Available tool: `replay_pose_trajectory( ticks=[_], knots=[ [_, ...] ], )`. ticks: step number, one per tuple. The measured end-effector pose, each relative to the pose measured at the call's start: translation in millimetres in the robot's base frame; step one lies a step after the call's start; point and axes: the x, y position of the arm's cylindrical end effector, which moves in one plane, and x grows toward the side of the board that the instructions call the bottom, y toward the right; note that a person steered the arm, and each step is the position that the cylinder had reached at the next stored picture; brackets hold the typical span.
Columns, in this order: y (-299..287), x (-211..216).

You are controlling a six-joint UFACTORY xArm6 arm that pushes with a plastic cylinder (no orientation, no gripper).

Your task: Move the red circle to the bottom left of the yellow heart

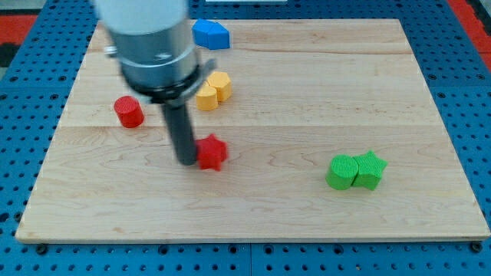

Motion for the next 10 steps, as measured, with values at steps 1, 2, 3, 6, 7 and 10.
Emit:
replay_pose_trajectory(
  ticks=[1, 2, 3, 6, 7, 10],
  knots=[
    [34.3, -11.0],
    [142.9, -10.8],
    [148.9, -10.8],
    [-133.2, 33.7],
    [-167.2, -39.0],
    [-116.1, -93.7]
  ],
)
